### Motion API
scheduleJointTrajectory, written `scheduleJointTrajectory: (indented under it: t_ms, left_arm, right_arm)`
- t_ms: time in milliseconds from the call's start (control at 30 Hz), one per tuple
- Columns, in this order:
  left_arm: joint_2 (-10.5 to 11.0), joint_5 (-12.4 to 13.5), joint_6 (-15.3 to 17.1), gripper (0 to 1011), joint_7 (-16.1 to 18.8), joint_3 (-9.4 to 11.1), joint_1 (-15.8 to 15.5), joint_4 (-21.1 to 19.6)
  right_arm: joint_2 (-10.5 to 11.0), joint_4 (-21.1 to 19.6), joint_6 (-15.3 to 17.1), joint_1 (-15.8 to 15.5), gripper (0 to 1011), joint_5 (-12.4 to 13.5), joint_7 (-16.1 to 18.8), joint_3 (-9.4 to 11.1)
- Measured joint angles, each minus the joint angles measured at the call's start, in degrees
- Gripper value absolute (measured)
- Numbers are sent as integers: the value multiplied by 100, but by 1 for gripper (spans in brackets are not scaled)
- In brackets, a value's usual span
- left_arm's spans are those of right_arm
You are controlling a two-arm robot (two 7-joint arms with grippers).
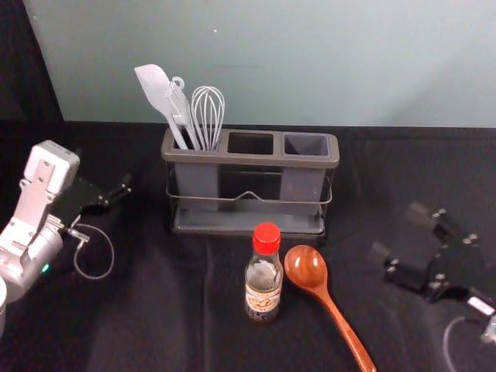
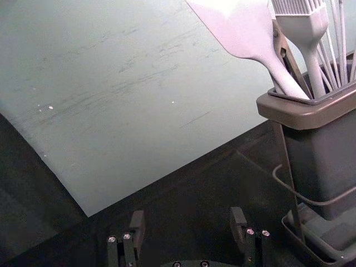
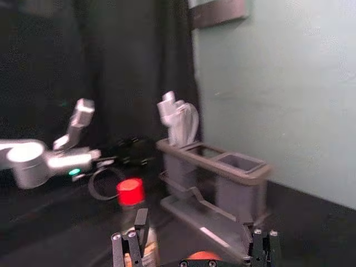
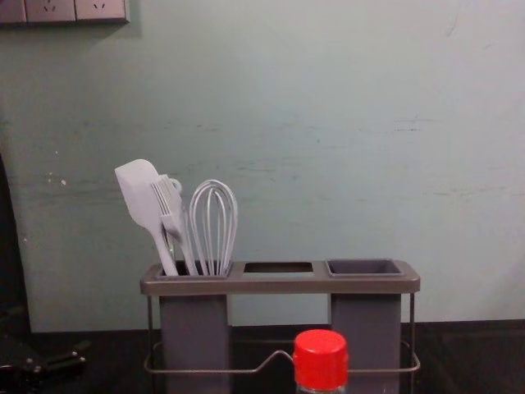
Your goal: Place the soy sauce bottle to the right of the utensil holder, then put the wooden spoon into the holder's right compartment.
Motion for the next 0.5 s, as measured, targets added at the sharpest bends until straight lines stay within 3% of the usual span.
scheduleJointTrajectory:
  t_ms: [200, 300, 500]
  left_arm:
    - [0, 0, 0, 1005, 0, 0, 0, 0]
    - [0, 0, 0, 1005, 0, 0, 0, 0]
    - [0, 0, 0, 1005, 0, 0, 0, 0]
  right_arm:
    - [-90, 23, 521, 518, 1003, -257, 315, -460]
    - [-254, 78, 841, 854, 1002, -443, 450, -734]
    - [-527, 174, 1245, 1272, 1003, -716, 586, -1072]
